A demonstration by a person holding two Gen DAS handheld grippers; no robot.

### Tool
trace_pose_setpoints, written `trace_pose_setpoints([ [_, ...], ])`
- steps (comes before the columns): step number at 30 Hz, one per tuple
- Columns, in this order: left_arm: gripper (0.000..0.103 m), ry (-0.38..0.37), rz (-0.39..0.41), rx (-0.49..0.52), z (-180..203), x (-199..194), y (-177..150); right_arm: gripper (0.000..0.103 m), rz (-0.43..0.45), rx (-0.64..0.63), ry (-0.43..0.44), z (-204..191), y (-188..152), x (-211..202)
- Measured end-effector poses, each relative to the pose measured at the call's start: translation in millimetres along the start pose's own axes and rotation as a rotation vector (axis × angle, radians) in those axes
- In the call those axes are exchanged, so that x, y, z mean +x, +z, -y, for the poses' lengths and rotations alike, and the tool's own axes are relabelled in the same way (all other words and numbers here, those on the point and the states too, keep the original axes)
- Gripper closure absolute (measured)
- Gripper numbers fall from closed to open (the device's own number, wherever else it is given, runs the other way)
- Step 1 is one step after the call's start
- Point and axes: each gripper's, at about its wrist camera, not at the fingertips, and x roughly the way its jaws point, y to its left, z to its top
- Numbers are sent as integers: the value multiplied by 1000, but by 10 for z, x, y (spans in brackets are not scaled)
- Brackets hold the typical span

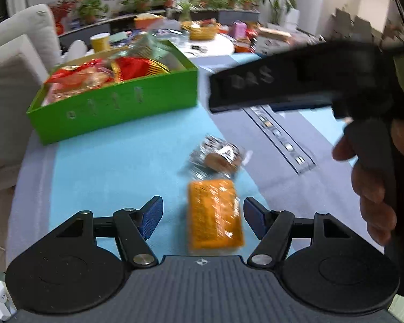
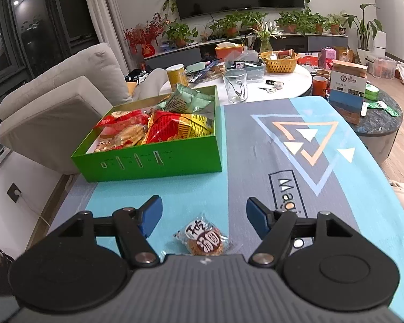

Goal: Organize snacks

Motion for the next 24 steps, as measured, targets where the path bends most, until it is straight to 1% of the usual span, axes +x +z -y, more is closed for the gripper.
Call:
trace_pose_setpoints([
  [3, 39, -3, -32, 5, 55, 93, -54, 26, -14, -14, 0, 6, -34, 11],
  [7, 41, 14, -56, -36, -7, 194, -86, 26, -41, -29, 1, 26, -103, 48],
  [8, 46, 9, -55, -51, -35, 205, -94, 26, -48, -34, 0, 29, -115, 63],
  [9, 58, -9, -54, -69, -72, 205, -97, 26, -55, -41, -1, 30, -126, 82],
  [10, 61, -27, -61, -91, -114, 207, -96, 26, -64, -48, -3, 34, -140, 108],
  [12, 62, -14, -62, -112, -177, 191, -90, 26, -78, -59, -6, 36, -167, 141],
  [14, 62, 36, -57, -98, -213, 177, -93, 26, -94, -73, -7, 36, -191, 182],
  [16, 63, 73, -53, -109, -288, 163, -104, 26, -108, -89, -6, 28, -217, 227],
  [19, 63, 75, -55, -165, -444, 146, -110, 26, -128, -111, -8, 19, -258, 294],
  [24, 63, 117, -37, -195, -583, 104, -106, 26, -147, -154, -24, -12, -298, 392],
])
